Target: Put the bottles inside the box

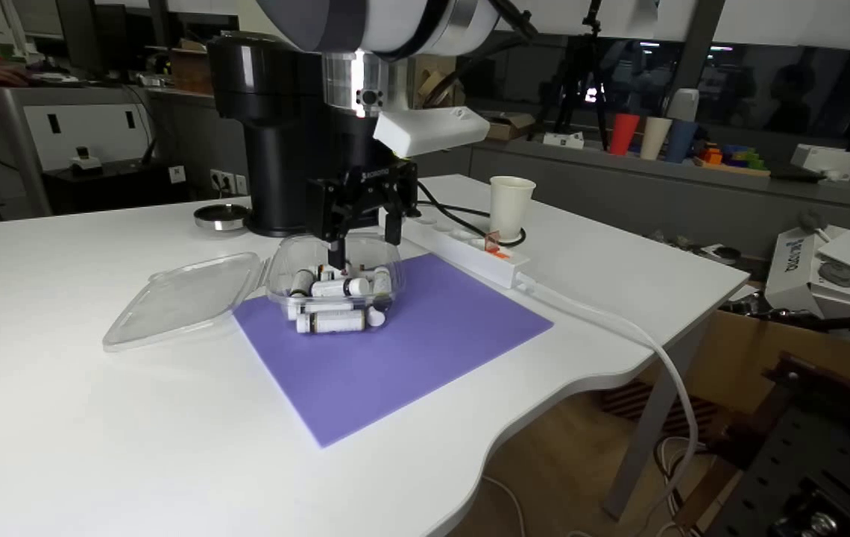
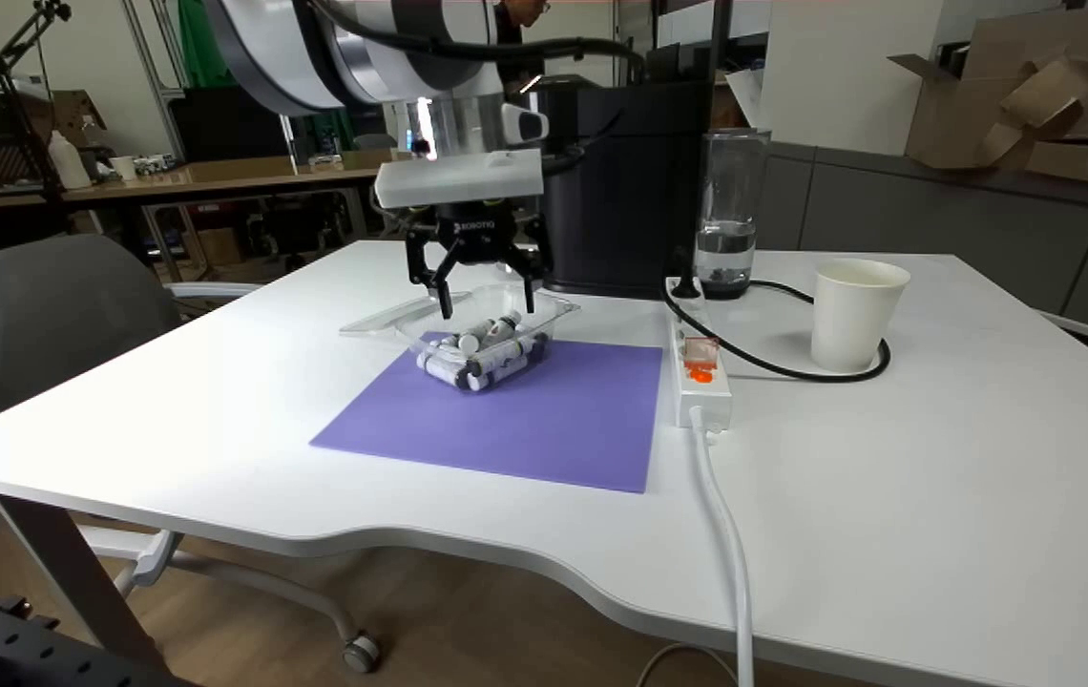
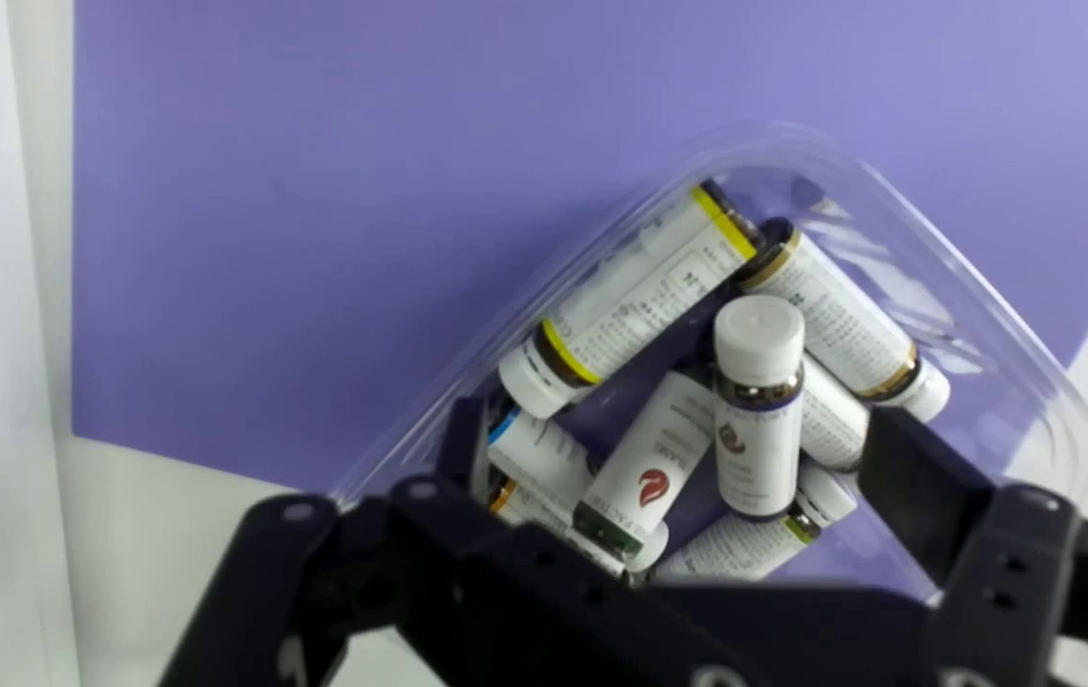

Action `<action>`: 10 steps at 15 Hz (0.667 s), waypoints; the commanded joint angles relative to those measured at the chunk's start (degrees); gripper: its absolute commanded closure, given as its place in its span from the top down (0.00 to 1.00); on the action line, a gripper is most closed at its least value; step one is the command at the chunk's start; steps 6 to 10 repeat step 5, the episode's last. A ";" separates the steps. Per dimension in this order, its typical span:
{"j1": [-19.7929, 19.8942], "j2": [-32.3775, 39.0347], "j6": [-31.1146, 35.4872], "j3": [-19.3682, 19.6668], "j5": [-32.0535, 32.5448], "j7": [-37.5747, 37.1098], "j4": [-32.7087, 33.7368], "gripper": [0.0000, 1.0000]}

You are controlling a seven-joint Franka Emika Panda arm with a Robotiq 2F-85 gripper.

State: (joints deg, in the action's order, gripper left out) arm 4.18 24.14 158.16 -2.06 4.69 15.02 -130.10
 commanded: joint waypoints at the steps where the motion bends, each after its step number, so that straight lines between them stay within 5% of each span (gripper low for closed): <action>1: 0.34 -4.84 -0.66 -0.27 -0.37 -0.06 -2.69 1.00; 10: -1.56 -8.88 -4.22 2.92 1.36 -5.68 -4.04 1.00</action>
